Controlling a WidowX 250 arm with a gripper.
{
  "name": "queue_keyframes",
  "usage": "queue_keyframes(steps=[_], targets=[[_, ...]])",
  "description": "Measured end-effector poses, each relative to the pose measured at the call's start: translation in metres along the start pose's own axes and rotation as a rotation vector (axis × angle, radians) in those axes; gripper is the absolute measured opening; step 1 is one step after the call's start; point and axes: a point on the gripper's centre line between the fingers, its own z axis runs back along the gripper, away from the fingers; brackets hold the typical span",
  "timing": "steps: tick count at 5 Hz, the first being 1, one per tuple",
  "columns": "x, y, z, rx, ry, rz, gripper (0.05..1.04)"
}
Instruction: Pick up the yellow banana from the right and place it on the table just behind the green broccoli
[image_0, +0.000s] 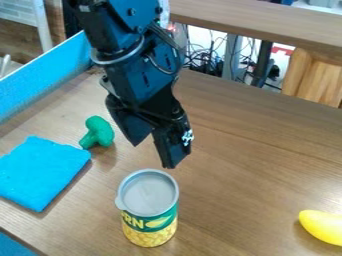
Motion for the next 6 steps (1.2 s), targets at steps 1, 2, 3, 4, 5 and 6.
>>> queue_keyframes(steps=[1, 2, 3, 4, 5, 6], targets=[[-0.003, 0.0, -0.006, -0.003, 0.029, 0.0, 1.001], [0.031, -0.035, -0.036, 0.006, 0.149, -0.243, 1.001], [0.052, -0.062, -0.053, -0.022, 0.192, -0.433, 1.001], [0.075, -0.086, -0.071, -0.061, 0.2, -0.606, 1.001], [0.091, -0.112, -0.092, -0.103, 0.18, -0.774, 1.001], [0.098, -0.125, -0.103, -0.118, 0.117, -0.934, 1.001]])
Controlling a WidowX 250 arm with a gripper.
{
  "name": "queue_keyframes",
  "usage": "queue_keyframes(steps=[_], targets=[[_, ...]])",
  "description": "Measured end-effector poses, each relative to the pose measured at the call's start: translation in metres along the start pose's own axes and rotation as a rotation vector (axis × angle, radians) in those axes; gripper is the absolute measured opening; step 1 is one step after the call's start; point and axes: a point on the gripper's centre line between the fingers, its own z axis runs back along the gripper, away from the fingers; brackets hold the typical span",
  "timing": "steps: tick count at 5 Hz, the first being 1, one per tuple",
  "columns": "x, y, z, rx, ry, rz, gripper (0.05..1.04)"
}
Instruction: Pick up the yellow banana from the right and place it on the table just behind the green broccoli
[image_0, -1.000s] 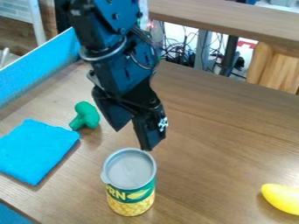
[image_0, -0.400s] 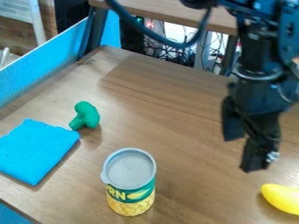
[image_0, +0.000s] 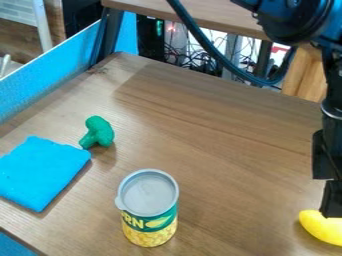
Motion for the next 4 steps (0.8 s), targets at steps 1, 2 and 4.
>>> queue_keyframes(steps=[1, 2, 4], targets=[[0.011, 0.007, -0.019, 0.01, -0.019, -0.053, 1.001], [0.023, 0.008, -0.041, 0.001, -0.033, -0.066, 1.001], [0.034, 0.012, -0.068, -0.031, -0.006, -0.058, 0.962]])
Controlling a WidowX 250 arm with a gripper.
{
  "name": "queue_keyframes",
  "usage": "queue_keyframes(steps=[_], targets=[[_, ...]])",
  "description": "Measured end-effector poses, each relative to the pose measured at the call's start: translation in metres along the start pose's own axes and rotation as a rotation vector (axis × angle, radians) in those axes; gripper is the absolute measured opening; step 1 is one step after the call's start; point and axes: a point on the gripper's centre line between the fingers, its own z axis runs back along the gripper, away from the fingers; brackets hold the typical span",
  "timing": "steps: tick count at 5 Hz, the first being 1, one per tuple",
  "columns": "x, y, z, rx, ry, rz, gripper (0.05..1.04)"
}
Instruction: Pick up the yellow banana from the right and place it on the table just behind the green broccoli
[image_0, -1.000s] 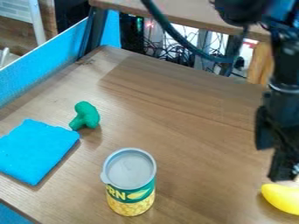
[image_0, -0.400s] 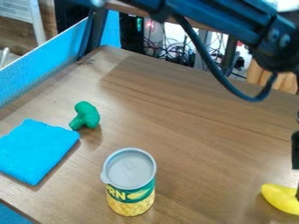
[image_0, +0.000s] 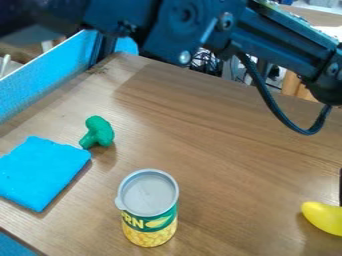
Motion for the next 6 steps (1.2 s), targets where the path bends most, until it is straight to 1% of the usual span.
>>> queue_keyframes(steps=[1, 2, 3, 4, 5, 6], targets=[[0.002, -0.004, -0.007, 0.004, 0.015, 0.0, 0.789], [-0.004, -0.003, -0.008, 0.02, 0.024, 0.022, 0.606], [-0.011, -0.01, -0.004, 0.018, 0.035, 0.02, 0.606], [-0.009, -0.009, 0.033, 0.074, -0.013, 0.027, 0.606], [-0.015, -0.006, 0.088, 0.163, -0.109, 0.078, 0.606], [-0.048, 0.017, 0.124, 0.24, -0.154, 0.206, 0.606]])
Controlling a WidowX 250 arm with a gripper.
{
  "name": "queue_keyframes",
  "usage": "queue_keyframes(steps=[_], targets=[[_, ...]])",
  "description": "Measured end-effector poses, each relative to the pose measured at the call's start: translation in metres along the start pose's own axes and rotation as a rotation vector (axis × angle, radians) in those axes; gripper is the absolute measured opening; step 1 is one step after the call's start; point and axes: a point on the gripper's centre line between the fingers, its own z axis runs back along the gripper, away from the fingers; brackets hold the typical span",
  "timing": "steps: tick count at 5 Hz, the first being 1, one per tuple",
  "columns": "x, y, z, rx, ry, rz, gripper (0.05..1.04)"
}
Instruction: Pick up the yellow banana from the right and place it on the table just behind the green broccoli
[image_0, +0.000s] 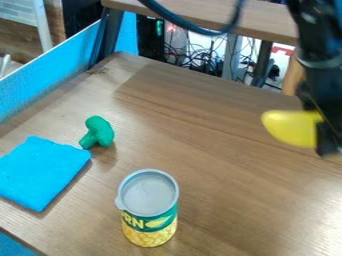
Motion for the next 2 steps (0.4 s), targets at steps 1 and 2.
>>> queue_keyframes(steps=[1, 2], targets=[[-0.03, 0.034, 0.011, 0.04, 0.002, 0.136, 0.606], [-0.07, 0.072, 0.015, 0.078, 0.023, 0.287, 0.606]])
